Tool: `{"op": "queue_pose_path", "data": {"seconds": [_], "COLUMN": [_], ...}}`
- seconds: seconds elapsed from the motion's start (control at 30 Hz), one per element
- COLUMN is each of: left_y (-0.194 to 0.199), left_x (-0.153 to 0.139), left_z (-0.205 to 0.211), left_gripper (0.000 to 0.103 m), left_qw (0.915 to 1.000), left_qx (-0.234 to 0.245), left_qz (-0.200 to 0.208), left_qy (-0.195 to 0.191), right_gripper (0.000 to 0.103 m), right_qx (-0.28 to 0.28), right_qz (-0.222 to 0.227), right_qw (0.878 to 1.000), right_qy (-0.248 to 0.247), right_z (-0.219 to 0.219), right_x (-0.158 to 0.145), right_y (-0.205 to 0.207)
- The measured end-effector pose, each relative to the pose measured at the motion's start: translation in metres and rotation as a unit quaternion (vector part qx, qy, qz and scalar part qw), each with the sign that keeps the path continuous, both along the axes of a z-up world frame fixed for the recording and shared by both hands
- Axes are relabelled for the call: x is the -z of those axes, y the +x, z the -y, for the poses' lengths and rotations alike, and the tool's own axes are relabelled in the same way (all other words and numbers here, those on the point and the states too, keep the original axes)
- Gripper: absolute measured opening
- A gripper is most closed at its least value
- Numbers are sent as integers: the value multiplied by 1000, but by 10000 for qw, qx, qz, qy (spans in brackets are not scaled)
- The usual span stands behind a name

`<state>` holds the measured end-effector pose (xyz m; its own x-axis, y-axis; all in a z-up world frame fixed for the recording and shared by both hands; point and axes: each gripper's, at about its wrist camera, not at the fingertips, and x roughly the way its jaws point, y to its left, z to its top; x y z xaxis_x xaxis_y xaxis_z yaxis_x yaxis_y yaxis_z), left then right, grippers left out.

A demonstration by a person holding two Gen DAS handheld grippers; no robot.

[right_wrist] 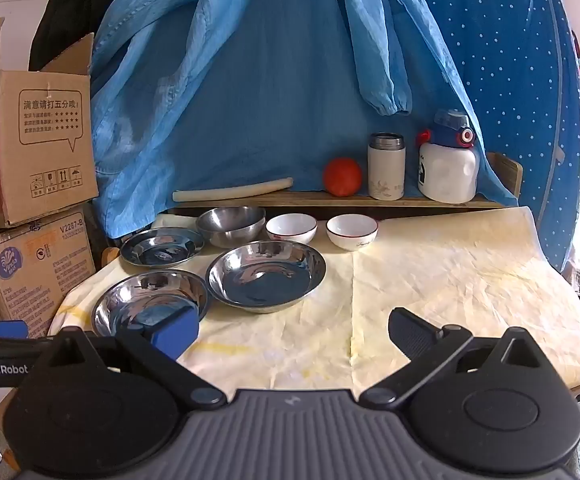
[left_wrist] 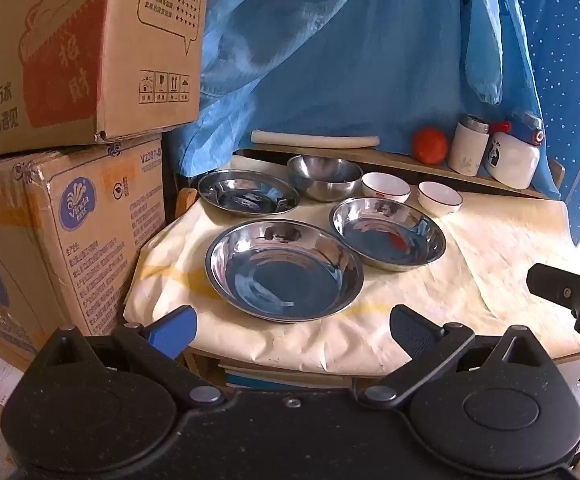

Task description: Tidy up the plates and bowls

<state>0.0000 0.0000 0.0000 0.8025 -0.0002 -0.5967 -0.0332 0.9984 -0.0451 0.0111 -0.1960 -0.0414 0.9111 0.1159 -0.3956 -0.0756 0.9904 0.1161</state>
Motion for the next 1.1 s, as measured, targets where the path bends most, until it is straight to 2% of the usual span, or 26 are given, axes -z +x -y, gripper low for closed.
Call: {"op": "queue_pose_path", "data": {"seconds": [1.1], "left_y": [2], "left_x": [3], "left_z": [0], "left_gripper": [102], "left_qw": [10000], "left_qx": [47], "left_qz": [-38], "left_qy": [-77], "right_gripper": [103], "right_qx": [-13], "right_qz": [-61], "right_qw": [10000], "right_qy": [12], "right_z": [-3], "right_x": [0], "right_y": [3]}}
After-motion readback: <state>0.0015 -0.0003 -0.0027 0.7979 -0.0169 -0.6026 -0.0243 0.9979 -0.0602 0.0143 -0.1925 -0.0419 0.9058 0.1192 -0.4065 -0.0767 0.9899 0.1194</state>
